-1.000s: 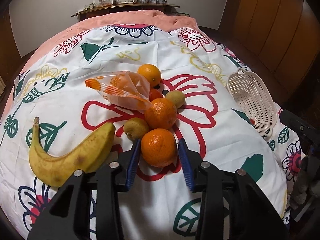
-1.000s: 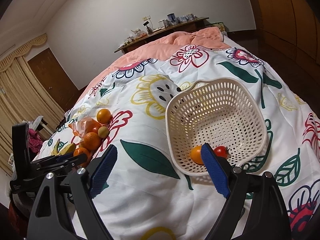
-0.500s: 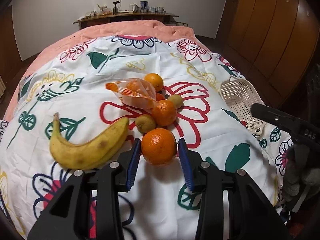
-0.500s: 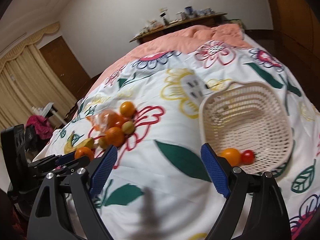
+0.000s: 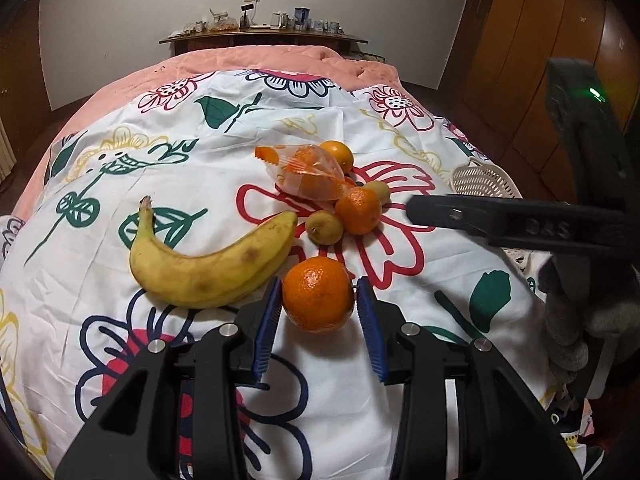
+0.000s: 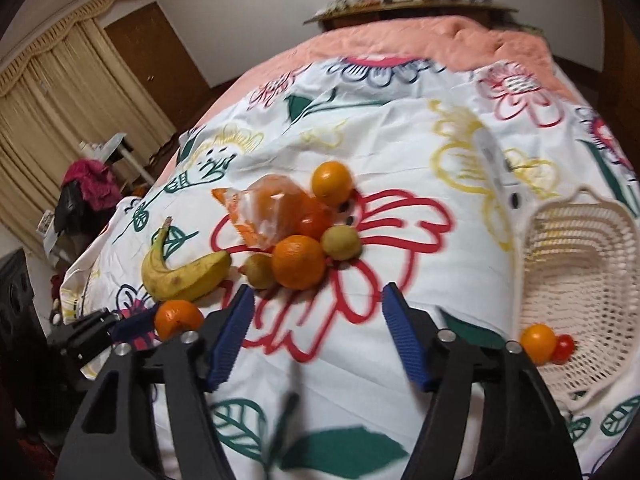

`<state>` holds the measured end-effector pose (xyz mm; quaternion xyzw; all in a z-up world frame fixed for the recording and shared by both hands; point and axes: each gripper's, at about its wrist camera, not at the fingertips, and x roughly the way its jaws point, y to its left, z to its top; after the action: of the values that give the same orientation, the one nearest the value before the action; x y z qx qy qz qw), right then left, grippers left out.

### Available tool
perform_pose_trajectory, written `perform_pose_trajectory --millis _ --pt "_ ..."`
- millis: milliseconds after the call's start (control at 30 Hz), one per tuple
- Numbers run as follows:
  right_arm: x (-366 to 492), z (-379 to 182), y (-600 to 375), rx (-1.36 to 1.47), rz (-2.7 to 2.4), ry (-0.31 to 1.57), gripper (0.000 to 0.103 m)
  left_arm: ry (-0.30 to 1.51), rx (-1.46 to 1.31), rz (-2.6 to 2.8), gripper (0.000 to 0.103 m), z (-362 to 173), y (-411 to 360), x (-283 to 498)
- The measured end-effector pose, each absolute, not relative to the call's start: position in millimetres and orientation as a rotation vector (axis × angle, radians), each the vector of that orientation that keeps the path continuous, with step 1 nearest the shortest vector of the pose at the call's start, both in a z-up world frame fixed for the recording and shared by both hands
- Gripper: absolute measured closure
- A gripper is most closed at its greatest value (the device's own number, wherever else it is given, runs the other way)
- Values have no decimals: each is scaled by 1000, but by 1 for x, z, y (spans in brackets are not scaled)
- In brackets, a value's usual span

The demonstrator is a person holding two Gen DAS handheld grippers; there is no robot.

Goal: Organize fruits
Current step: 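Grasp a small orange with the right gripper while the left gripper holds the large orange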

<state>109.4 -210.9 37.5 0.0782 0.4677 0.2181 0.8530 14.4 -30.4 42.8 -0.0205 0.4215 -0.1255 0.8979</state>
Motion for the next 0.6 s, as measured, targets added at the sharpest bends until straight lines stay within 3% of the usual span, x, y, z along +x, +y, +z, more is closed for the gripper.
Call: perform_pose_trajectory --millis 200,600 --pt "135 22 -188 195 458 1080 51 867 -59 -270 64 41 -24 12" --pt "157 11 -170 237 436 1144 52 874 -84 -283 64 34 -19 13"
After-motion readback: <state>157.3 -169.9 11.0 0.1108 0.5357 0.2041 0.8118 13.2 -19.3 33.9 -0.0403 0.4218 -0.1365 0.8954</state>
